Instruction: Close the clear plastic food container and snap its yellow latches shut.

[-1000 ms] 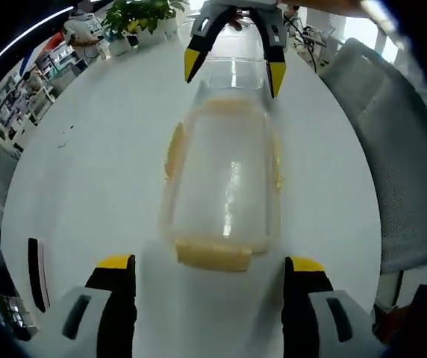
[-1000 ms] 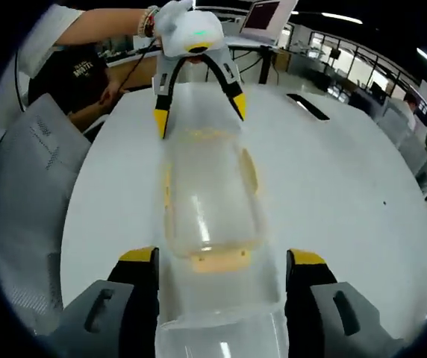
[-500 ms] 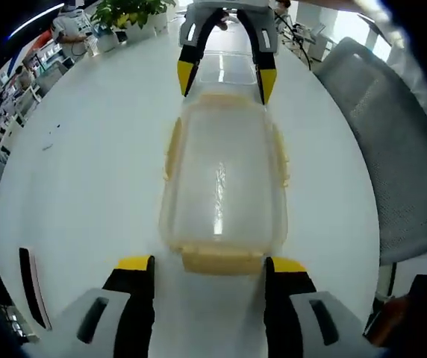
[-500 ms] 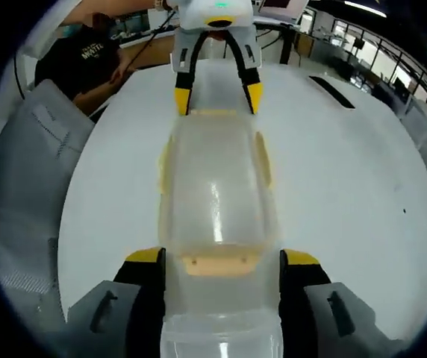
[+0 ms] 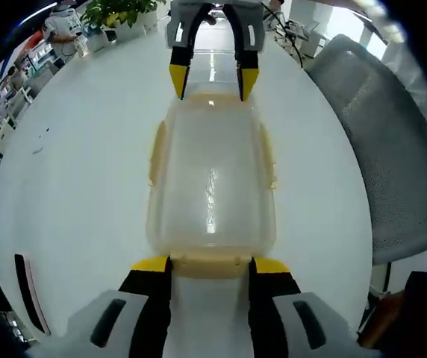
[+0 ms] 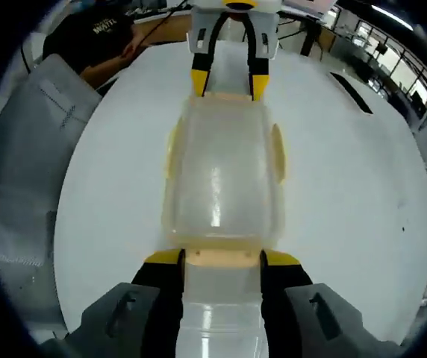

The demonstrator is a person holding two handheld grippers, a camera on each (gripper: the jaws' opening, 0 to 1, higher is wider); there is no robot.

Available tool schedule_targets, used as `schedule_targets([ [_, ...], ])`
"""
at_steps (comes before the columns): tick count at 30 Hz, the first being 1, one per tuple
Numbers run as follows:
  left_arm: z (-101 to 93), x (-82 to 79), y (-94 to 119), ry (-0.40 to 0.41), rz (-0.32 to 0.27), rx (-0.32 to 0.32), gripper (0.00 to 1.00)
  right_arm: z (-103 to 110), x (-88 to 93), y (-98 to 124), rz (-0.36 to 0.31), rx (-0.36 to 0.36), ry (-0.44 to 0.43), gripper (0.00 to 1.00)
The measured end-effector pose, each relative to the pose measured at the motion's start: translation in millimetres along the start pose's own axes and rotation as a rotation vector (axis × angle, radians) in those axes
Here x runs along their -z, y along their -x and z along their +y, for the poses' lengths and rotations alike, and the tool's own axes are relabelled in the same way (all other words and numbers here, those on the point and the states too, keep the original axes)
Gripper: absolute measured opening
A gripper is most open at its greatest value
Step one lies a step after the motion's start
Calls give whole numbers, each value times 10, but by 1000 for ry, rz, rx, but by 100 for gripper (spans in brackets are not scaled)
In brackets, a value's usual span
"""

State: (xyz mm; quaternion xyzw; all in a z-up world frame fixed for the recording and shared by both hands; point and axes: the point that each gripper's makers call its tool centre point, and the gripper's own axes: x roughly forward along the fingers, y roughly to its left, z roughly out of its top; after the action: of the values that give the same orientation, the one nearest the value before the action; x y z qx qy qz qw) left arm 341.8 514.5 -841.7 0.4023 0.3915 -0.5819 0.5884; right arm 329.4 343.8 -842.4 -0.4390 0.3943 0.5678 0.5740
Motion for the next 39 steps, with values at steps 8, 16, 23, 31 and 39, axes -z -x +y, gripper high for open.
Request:
schedule_targets([
  [8,2,-8,-3,7,8,-2,34,-57,-110,-19,-27,-2,-54,37],
  [16,23,-25,-17,6,8,1,34,-55,-95,-50,29,-15,-62,36],
  [23,19,-38,-22,12,27,-3,33,-28,-102,-53,49,-16,-70,35],
  [31,-47,6,7,16,39,12,33,35,-149,-39,39,-22,-78,35],
  [39,-137,121,201,37,47,-3,33,88,-357,60,-14,-27,-64,35],
])
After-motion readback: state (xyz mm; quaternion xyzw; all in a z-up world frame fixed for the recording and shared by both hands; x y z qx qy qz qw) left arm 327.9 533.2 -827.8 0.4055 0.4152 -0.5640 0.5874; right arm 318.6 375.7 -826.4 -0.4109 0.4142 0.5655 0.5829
